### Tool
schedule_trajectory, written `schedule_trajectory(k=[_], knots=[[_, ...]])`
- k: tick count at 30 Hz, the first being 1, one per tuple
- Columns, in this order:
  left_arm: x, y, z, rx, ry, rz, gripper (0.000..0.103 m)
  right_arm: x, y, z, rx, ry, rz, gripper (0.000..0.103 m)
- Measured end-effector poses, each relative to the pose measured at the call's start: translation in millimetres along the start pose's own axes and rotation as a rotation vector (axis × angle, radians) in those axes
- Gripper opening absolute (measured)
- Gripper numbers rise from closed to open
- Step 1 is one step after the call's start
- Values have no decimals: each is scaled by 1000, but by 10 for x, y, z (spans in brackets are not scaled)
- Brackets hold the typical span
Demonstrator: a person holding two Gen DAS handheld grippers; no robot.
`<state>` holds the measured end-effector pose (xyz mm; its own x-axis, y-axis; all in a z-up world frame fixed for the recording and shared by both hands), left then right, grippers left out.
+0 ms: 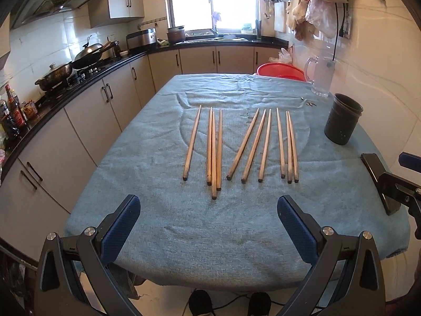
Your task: Organize utensils
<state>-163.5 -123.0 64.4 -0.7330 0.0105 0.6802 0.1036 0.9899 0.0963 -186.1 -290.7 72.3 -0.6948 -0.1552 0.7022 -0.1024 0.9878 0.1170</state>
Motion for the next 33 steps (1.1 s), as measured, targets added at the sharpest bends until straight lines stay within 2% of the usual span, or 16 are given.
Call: schedule_trajectory(k=[16,33], knots=[[179,-274,-196,-44,-57,-34,103,173,-274,-52,-27,-66,-28,103],[135,-204,-141,-72,-21,-72,103,-5,-241,-18,-64,-28,-79,103]])
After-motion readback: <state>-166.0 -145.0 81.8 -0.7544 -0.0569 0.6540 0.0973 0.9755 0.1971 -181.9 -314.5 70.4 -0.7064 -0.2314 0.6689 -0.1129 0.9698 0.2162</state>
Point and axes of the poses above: each gripper's, at about its wrist camera, not at the fingertips, and x roughly against the way its jaws point, y to its left, z to its underside, the point moved 5 cm from there along -x, roughly the way its jaws point, and after that the axes turned 3 degrees about -z, right-handed, at the moved point
